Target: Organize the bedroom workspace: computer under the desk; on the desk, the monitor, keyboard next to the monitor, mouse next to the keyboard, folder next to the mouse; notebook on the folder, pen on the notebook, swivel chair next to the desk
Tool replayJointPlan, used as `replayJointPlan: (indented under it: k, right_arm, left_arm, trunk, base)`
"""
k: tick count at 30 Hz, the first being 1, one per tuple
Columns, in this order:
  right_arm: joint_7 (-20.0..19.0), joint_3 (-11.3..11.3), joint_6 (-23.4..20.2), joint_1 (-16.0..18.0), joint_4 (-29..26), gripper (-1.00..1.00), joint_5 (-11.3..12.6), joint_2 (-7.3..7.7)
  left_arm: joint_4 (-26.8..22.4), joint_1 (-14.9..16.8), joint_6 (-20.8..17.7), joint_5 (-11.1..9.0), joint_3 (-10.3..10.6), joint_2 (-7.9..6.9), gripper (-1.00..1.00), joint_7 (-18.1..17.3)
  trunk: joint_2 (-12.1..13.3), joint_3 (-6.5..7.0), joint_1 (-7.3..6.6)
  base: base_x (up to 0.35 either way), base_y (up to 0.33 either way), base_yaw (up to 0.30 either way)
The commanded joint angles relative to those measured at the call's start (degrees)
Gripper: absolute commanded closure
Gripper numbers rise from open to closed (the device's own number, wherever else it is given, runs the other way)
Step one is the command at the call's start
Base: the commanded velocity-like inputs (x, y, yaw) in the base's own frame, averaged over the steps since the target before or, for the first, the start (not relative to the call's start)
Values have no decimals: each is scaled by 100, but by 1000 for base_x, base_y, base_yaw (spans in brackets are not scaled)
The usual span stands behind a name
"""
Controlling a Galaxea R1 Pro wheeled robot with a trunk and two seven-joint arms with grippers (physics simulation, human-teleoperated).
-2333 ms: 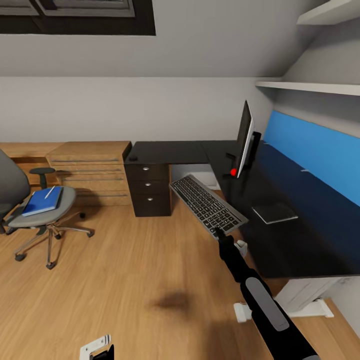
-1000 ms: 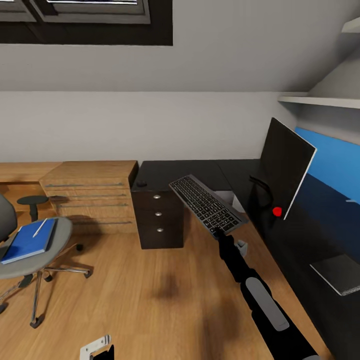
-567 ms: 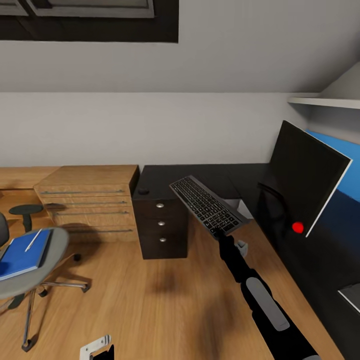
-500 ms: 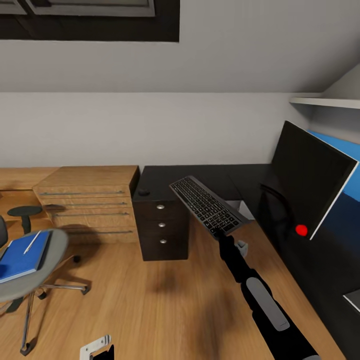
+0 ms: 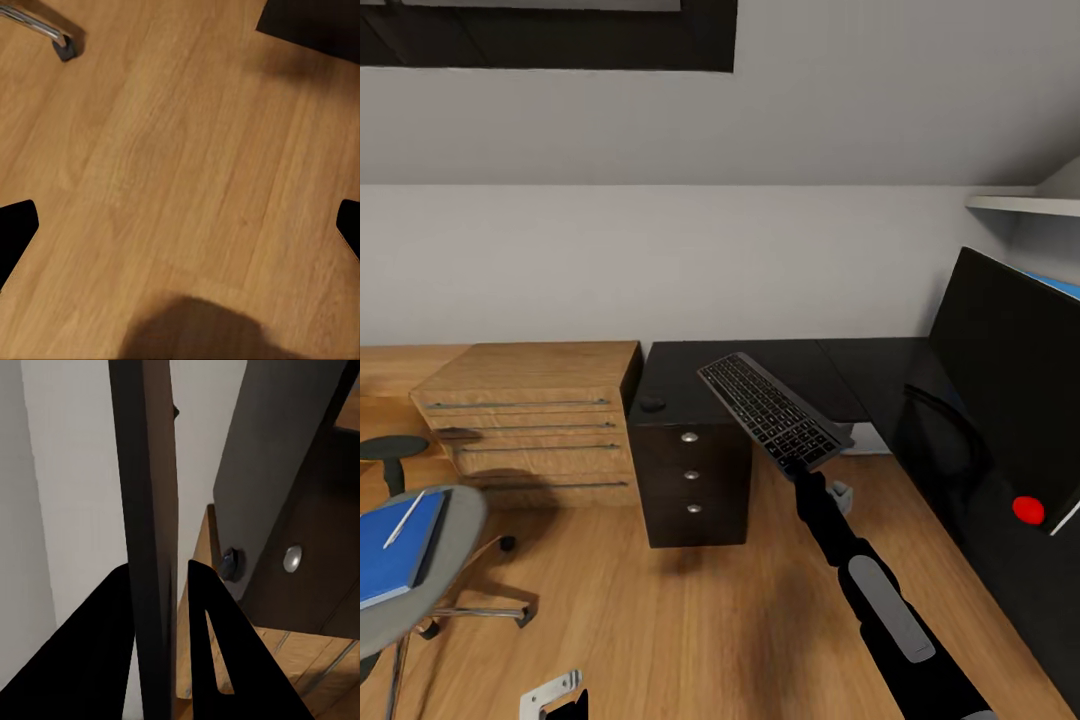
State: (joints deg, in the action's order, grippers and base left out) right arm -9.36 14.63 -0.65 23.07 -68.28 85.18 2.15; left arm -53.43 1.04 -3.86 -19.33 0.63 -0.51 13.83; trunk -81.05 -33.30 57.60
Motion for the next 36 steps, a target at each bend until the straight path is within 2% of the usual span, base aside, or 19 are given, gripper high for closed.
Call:
replayJointPlan:
  k: [1,5,8,10,13,15,17,21,24,25,27,28,30,36]
  right_arm:
    - [-15,10,10,4,12,100,55,-12]
    - [-7,15,355,4,372,100,-50,-102]
    - [-5,23,804,4,553,100,-312,-139]
    - [-5,33,1082,4,600,100,-517,-224]
    - [-5,49,1433,4,645,100,-917,-490]
    - [-5,51,1551,4,692,100,-1066,-597]
    - [-16,67,1853,6,982,100,-1300,-809]
    - [-10,76,2103,5,1292,100,-1348,-974]
    - [-6,64,2151,4,1375,100,-1275,-1076]
    - [-5,59,2170,4,1483,100,-964,-1146]
    - [-11,57,2169,3,1513,100,-701,-1155]
    - [-39,62,2166,-44,1547,100,1,-1179]
    - [-59,65,2165,-62,1551,100,170,-1202]
    - [-96,75,2166,-77,1554,100,285,-1215]
  left_arm:
    - [-10,1,-27,-34,7,-2,-100,24]
    - [-10,1,-27,-35,7,-2,-100,24]
    - [-9,1,-27,-35,7,-2,-100,24]
    - [-9,1,-27,-35,7,-2,-100,24]
    - [-9,1,-27,-35,7,-2,-100,24]
    - [-9,1,-27,-35,7,-2,-100,24]
    - [1,1,-27,-32,11,-2,-100,24]
    - [7,1,-27,-28,13,-2,-100,24]
    - [8,1,-27,-27,10,-2,-100,24]
    - [8,1,-27,-28,13,-2,-100,24]
    - [10,1,-27,-29,14,-2,-100,24]
    - [136,1,-24,-28,31,4,-100,24]
    - [201,1,-26,-27,58,6,-100,24]
    - [242,1,-19,-27,70,4,-100,24]
  trunk:
    - [-3,-5,3]
    - [-3,-5,3]
    - [-3,-5,3]
    - [-3,-5,3]
    - [-3,-5,3]
    - [-3,-5,3]
    - [-3,-5,3]
    - [-3,-5,3]
    - [-3,-5,3]
    - [-3,-5,3]
    - [-3,-5,3]
    - [-3,-5,3]
    - [-3,-5,3]
    - [-3,-5,3]
  base:
    - [320,114,0]
    - [320,114,0]
    - [320,114,0]
    - [320,114,0]
    - [320,113,0]
    - [320,113,0]
    - [320,113,0]
    - [320,113,0]
    - [320,113,0]
    - [320,113,0]
    - [320,114,0]
    - [320,152,0]
    - [319,168,0]
    - [288,212,0]
